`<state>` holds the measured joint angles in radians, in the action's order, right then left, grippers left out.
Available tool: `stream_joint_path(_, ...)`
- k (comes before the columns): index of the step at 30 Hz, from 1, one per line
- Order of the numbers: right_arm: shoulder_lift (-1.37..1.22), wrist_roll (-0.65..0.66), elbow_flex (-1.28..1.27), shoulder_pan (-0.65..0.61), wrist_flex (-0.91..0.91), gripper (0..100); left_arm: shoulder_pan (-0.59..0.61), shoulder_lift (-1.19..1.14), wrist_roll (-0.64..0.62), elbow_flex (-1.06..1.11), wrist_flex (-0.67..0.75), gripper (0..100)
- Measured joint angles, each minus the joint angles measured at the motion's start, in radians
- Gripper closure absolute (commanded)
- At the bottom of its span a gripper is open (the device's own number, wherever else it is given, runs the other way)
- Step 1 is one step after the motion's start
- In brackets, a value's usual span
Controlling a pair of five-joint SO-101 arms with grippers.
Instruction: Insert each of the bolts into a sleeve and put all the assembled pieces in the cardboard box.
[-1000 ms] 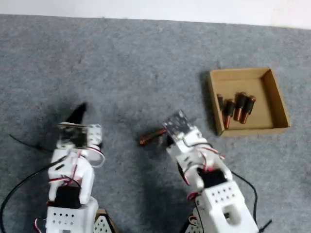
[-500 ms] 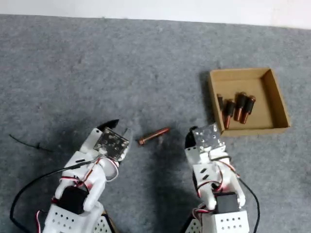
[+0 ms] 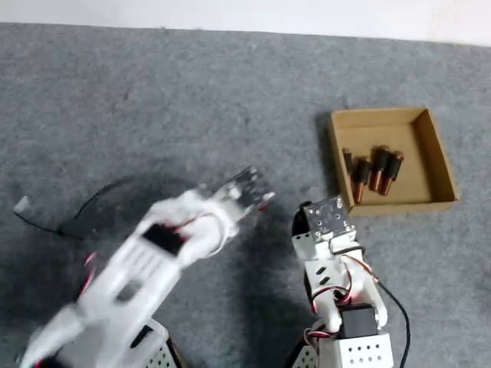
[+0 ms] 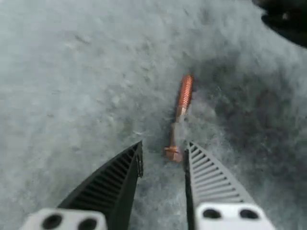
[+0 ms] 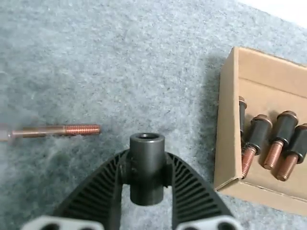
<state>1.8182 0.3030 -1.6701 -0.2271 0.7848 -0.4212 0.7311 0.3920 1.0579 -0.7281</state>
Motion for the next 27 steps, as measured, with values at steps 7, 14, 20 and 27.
stream_joint_path(7,0.0,0.0,0.0,0.0,0.0,99.4,-0.006,-0.598,0.118,-0.318,0.0,86)
stream_joint_path(14,0.0,0.0,0.0,0.0,-0.002,99.4,0.0,-0.867,0.209,-0.516,-0.002,86)
stream_joint_path(20,0.0,0.0,0.0,0.0,-0.002,99.4,0.005,-0.896,0.224,-0.586,-0.071,86)
stream_joint_path(27,0.0,0.0,0.0,0.0,-0.002,99.4,0.029,-0.899,0.273,-0.606,-0.132,86)
